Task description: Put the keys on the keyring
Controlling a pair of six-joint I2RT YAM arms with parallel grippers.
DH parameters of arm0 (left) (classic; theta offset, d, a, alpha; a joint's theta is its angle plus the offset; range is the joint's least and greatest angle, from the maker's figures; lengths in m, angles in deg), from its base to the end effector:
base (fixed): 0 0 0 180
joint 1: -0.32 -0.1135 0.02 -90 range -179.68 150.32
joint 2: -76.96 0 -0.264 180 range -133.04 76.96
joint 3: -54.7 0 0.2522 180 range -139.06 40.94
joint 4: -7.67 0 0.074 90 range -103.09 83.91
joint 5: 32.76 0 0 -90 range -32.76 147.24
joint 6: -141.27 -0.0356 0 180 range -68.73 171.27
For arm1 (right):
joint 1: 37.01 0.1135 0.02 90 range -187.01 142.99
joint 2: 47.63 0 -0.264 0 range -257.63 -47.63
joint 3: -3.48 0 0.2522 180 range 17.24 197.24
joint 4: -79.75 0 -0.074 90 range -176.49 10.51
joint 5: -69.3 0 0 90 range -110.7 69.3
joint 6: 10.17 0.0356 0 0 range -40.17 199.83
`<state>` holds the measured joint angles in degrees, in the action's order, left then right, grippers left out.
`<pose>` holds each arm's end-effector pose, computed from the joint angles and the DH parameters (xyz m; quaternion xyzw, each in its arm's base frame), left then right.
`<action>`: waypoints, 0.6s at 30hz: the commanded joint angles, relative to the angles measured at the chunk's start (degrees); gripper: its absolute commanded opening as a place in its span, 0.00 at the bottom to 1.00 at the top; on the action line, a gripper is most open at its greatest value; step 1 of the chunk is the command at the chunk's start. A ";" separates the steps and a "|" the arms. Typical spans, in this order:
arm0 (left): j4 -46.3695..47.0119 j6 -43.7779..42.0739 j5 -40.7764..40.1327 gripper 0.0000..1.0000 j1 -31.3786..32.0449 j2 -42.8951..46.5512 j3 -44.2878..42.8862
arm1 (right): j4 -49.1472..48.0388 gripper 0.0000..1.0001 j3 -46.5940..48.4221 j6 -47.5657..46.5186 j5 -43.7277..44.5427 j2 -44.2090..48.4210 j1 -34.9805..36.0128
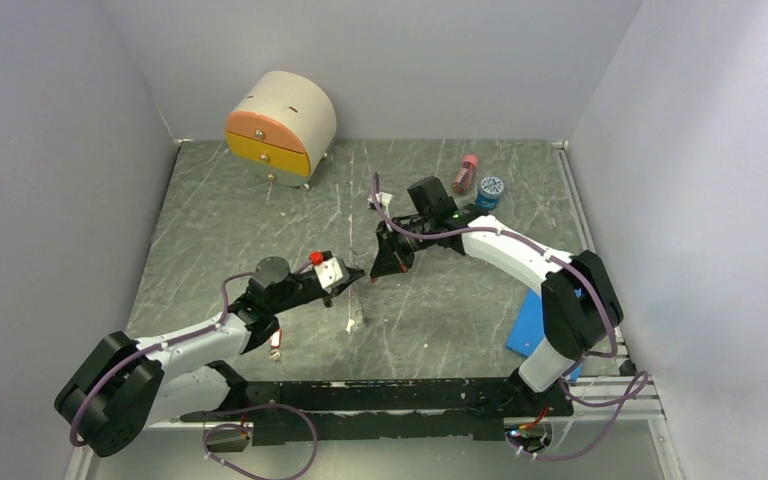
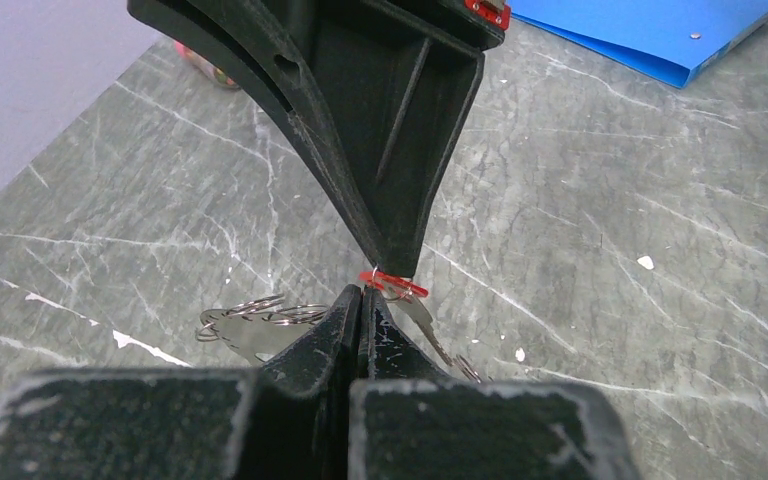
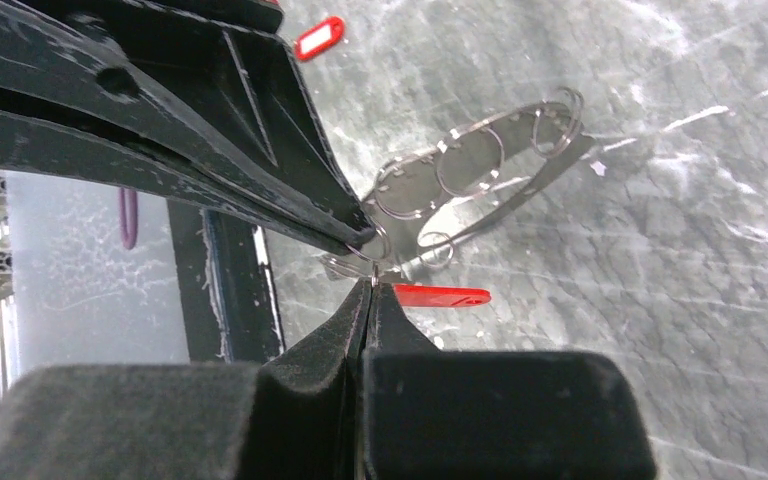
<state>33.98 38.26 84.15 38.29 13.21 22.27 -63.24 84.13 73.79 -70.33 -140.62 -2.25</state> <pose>0.1667 -0.1505 0.2099 0.4505 0.5797 -0.3095 0.6044 0.2666 0.2181 0.2496 -0.4333 0.7470 0.4595 0.2078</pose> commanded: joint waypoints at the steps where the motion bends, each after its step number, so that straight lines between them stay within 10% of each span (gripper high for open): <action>1: -2.35 -1.22 0.66 0.03 0.22 0.66 -1.53 | 1.14 0.00 2.53 -3.09 3.82 2.37 0.12; 18: -3.35 -1.22 -0.34 0.03 0.33 0.35 -2.23 | 1.57 0.00 2.51 -6.03 2.45 3.96 1.89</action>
<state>32.69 38.23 84.28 38.29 13.37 21.70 -61.65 84.48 69.90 -67.16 -139.46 -0.89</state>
